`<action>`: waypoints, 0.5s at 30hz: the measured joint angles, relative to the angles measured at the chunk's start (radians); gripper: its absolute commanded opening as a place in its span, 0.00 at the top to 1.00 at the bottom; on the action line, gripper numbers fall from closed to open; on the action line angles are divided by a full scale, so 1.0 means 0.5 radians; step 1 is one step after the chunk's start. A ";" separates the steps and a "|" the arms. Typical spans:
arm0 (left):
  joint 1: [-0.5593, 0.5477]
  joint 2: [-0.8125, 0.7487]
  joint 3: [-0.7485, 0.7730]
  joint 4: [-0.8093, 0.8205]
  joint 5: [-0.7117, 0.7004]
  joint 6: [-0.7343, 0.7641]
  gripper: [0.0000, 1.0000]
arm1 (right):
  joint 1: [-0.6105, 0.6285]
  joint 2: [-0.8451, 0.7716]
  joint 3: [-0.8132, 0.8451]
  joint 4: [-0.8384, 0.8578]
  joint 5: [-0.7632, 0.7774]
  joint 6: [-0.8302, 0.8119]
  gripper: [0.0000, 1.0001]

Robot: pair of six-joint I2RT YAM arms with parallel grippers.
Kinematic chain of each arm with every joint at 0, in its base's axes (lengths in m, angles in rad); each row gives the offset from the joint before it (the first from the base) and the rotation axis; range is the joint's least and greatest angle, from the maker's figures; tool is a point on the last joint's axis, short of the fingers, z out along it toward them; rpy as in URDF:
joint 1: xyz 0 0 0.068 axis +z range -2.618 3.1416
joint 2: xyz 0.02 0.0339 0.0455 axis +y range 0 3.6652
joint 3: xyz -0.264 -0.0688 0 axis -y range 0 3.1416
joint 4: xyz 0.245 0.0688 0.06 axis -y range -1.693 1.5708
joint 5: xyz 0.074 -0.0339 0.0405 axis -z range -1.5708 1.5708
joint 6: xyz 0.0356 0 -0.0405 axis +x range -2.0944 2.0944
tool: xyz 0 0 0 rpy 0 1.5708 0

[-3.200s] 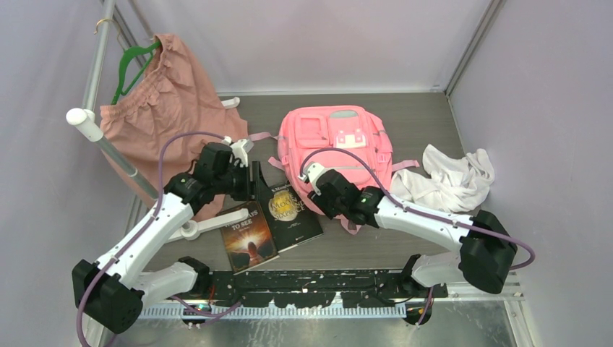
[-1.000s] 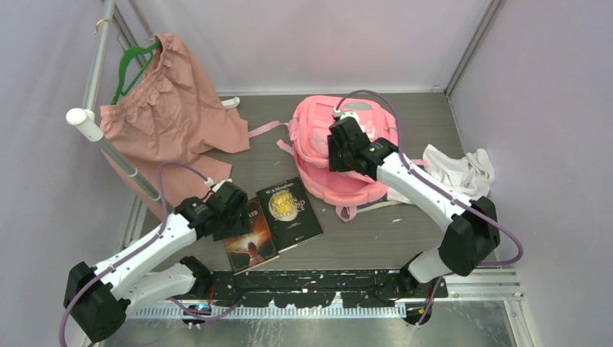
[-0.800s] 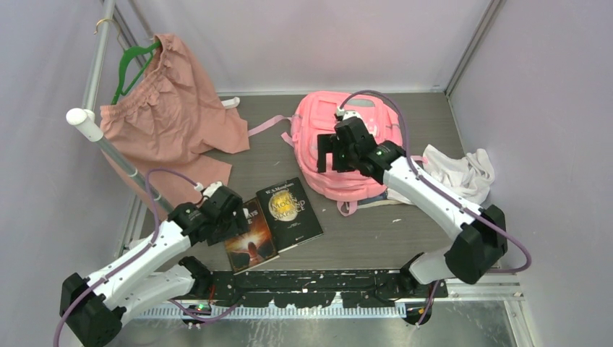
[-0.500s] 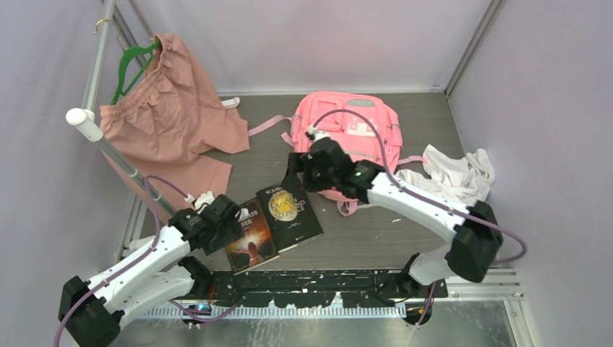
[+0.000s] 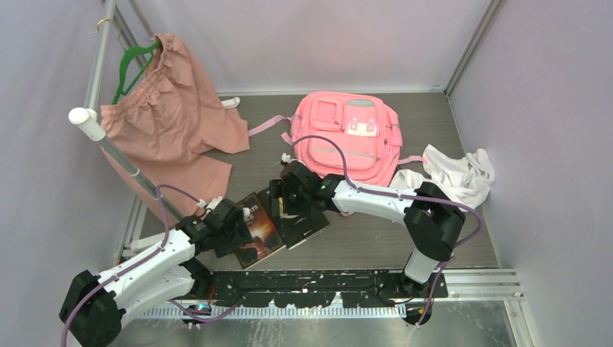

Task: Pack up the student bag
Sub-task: Adjust the book at the center of the board.

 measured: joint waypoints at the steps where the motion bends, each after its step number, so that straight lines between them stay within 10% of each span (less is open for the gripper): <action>1: -0.001 0.017 0.000 0.048 0.028 0.014 0.32 | -0.003 0.000 0.000 0.000 0.000 0.002 0.25; 15: 0.000 0.156 0.013 0.446 0.294 0.222 0.32 | -0.006 0.229 0.006 0.057 -0.010 0.060 0.26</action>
